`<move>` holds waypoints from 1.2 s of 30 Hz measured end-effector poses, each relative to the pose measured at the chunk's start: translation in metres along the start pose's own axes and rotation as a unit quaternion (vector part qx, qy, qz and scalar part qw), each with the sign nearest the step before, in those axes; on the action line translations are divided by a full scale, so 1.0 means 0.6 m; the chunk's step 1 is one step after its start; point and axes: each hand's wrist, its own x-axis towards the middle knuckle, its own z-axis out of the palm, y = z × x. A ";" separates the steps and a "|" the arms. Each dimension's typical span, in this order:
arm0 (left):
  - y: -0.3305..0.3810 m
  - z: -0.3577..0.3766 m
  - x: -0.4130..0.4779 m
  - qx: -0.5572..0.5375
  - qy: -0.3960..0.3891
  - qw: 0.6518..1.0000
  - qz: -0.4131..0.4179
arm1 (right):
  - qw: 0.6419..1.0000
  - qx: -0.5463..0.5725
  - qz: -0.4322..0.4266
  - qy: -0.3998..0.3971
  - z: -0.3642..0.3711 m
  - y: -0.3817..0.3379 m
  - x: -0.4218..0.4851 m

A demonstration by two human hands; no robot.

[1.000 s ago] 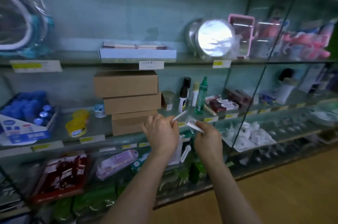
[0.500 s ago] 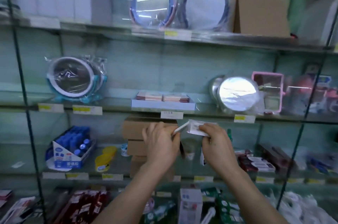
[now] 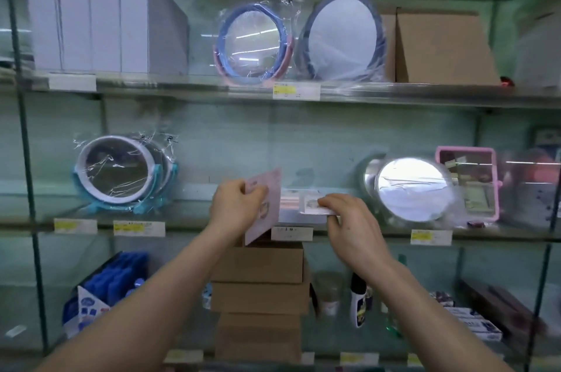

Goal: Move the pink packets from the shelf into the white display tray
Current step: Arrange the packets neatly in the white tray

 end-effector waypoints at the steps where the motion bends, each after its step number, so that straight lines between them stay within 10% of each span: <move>1: 0.004 0.001 0.015 -0.014 -0.013 1.000 -0.009 | 1.000 0.000 0.001 0.001 0.005 0.002 0.012; 21: -0.094 0.021 0.306 -0.228 -0.064 0.961 -0.141 | 0.949 0.230 0.216 -0.013 0.160 0.034 0.228; 36: -0.088 0.048 0.309 -0.214 -0.194 0.937 -0.195 | 0.934 0.341 0.102 0.000 0.194 0.049 0.273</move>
